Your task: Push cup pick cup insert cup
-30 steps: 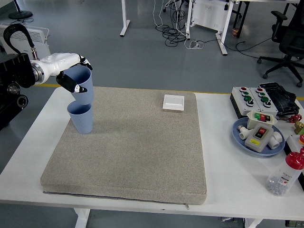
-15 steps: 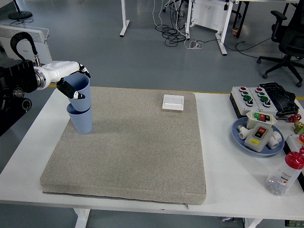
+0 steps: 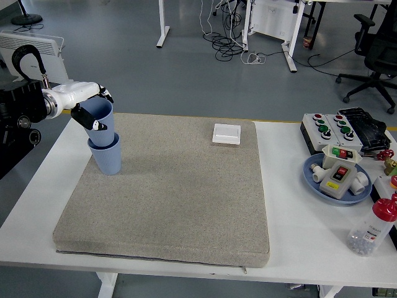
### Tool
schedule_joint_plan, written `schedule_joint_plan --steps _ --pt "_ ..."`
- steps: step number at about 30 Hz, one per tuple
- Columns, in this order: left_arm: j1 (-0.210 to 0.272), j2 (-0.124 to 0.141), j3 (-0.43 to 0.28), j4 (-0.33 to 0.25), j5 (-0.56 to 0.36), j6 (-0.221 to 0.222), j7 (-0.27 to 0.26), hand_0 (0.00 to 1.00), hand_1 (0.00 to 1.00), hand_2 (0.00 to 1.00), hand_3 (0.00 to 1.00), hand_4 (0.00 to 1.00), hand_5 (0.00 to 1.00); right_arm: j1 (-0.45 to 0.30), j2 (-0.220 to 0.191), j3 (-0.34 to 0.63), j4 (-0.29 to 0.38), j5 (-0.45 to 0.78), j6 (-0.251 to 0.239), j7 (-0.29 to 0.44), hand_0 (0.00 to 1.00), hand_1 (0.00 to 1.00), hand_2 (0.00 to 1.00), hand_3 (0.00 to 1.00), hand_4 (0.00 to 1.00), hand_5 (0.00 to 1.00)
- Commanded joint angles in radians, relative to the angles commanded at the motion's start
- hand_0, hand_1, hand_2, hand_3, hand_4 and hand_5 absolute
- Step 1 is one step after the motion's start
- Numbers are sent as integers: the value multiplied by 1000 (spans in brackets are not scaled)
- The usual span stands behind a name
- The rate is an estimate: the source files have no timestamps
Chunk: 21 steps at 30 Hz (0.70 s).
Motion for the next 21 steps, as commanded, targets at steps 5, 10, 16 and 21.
schedule_joint_plan --steps 5,10,16,21 --pt "0 -2 13 15 -6 -1 -2 504 523 505 483 350 2 0 0 -1 0 2 0 0 725 651 644 575 121 465" --pt "11 -5 2 31 -8 13 -19 497 566 565 518 403 2 0 1 -1 0 1 0 0 725 651 644 575 121 465" --pt "17 -4 -1 39 -14 12 -26 486 582 601 571 460 2 1 1 -2 0 4 0 3 725 651 644 575 120 466" --pt "18 -7 -2 44 -19 12 -34 440 622 734 777 668 52 0 1 -1 0 1 0 2 725 651 644 574 120 466"
